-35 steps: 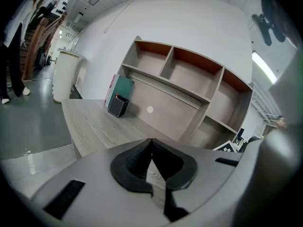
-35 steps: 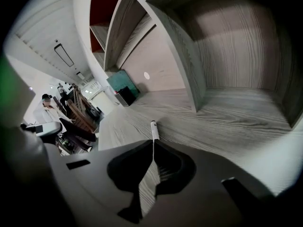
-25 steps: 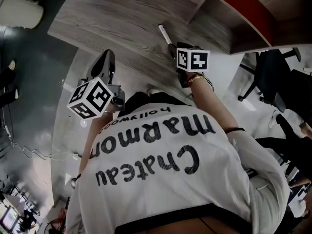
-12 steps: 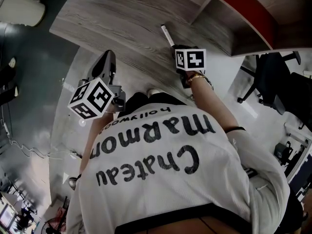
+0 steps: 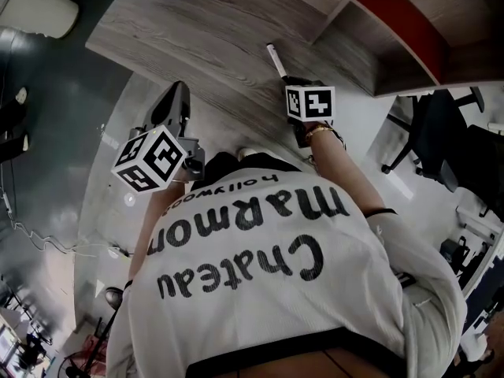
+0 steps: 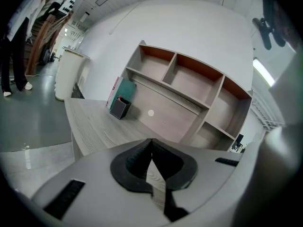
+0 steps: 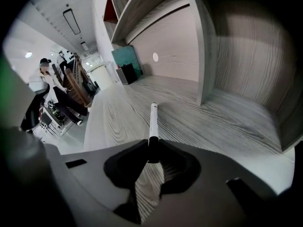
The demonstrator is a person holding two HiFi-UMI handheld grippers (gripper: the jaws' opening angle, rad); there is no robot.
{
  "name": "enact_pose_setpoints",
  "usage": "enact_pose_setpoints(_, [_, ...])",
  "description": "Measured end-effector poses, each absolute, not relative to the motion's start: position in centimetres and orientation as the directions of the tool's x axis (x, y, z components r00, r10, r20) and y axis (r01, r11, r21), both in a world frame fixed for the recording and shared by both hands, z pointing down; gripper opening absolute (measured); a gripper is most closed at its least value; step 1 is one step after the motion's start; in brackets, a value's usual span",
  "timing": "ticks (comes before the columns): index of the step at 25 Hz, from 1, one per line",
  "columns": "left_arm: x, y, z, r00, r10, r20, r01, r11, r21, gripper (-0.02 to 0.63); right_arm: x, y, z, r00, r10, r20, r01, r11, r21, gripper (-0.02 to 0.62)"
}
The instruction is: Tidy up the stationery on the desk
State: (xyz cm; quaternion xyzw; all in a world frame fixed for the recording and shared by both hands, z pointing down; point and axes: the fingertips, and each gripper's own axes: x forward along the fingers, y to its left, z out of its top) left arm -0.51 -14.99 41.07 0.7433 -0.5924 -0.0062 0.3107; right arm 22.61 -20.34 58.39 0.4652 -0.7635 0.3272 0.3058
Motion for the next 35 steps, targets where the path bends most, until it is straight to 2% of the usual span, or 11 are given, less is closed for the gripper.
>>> enact_pose_setpoints(13, [0.0, -14.9, 39.7, 0.317, -0.893, 0.319, -0.876, -0.147, 0.460, 0.015, 22.2, -21.7, 51.6, -0.471, -0.614, 0.633, -0.879, 0.384, -0.282, 0.078])
enact_pose_setpoints(26, [-1.8, -13.7, 36.5, 0.284, -0.920, 0.269, -0.899, -0.159, 0.407, 0.015, 18.5, -21.6, 42.7, -0.607, -0.672, 0.425, -0.794, 0.492, -0.356, 0.080])
enact_pose_setpoints(35, [-3.5, -14.3, 37.3, 0.281, -0.923, 0.264, -0.888, -0.146, 0.436, 0.015, 16.7, -22.0, 41.8, -0.619, -0.671, 0.408, -0.783, 0.494, -0.377, 0.078])
